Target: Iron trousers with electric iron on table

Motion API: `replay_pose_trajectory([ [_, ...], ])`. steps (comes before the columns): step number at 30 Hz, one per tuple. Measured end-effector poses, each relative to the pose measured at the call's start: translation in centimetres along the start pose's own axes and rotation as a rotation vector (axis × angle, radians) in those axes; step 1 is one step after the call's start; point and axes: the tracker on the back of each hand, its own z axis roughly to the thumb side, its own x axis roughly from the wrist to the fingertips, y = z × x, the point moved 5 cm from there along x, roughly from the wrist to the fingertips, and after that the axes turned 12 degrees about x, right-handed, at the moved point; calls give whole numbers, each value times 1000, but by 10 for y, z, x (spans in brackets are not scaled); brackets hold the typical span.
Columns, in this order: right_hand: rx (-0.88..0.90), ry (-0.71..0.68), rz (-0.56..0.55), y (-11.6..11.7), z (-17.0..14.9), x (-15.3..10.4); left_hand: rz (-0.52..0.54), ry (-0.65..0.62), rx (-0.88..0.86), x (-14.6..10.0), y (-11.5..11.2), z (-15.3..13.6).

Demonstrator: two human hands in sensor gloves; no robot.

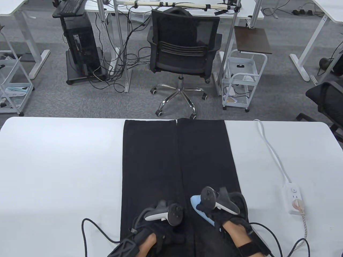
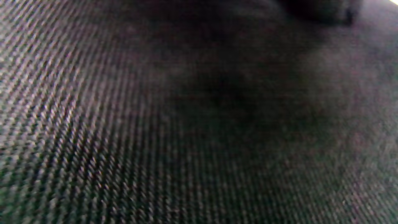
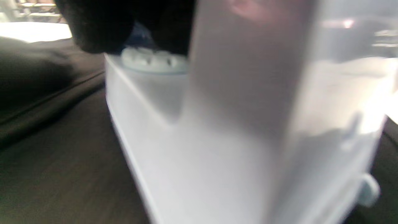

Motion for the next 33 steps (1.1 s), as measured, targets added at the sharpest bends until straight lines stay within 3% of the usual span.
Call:
replay_pose_trajectory([
  [4, 5, -71, 87, 15, 4, -51, 0, 0, 1, 0, 0, 0],
  [7, 8, -102, 113, 22, 7, -76, 1, 0, -1, 0, 0, -1],
  [9, -5, -118, 69, 22, 7, -84, -4, -1, 0, 0, 0, -1],
  [13, 23, -143, 35, 19, 6, -77, -29, -1, -5, 1, 0, 0],
  [18, 24, -113, 1, 9, 3, -39, -37, -8, -9, 2, 0, 0],
  [28, 79, 116, -53, -28, -29, 92, -36, -12, -7, 2, 0, 0],
  [33, 94, 211, -68, -41, -44, 137, -35, -15, -6, 3, 0, 0],
])
